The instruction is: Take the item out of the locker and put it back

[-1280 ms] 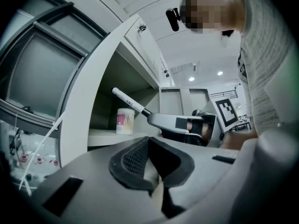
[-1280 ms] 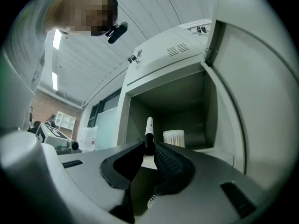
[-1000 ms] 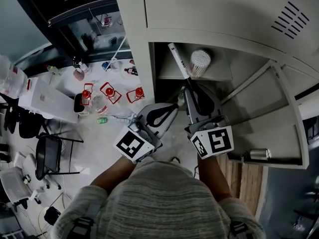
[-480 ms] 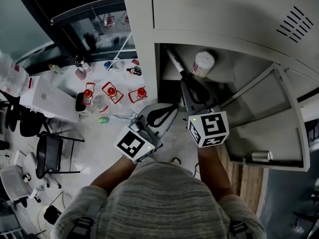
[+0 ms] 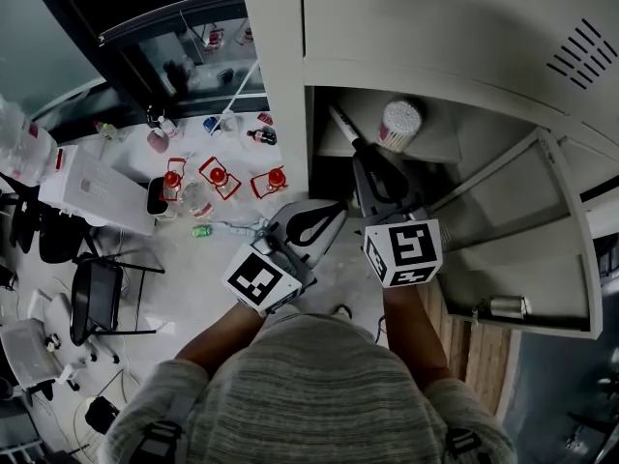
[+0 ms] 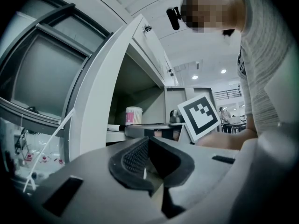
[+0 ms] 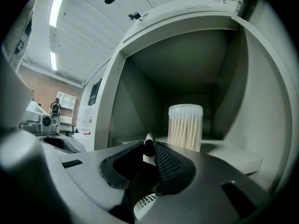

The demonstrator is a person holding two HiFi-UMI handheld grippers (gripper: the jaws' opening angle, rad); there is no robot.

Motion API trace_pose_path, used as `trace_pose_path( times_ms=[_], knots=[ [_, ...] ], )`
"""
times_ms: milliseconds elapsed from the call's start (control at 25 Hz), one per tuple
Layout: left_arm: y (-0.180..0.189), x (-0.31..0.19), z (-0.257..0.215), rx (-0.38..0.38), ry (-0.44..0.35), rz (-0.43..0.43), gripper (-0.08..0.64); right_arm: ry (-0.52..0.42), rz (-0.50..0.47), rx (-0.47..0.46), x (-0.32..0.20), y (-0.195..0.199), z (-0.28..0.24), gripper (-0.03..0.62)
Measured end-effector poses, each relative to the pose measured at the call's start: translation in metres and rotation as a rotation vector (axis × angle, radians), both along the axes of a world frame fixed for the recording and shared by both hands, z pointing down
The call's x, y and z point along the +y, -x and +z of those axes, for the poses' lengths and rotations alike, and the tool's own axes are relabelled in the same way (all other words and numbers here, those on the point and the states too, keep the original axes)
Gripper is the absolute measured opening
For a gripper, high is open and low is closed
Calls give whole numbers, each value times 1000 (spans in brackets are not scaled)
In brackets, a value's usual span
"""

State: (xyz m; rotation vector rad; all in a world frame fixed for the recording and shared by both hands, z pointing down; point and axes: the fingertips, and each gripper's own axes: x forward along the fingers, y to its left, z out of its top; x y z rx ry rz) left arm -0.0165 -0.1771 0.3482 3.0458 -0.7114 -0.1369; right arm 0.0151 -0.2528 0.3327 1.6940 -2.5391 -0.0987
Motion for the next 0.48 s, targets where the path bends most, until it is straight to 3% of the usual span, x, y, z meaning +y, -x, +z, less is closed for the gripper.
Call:
trace_pose_path(
  times_ms=[480],
  knots=[
    [-3, -4, 1, 1, 2, -4, 6, -58, -49, -90, 9, 2, -17, 112]
  ],
)
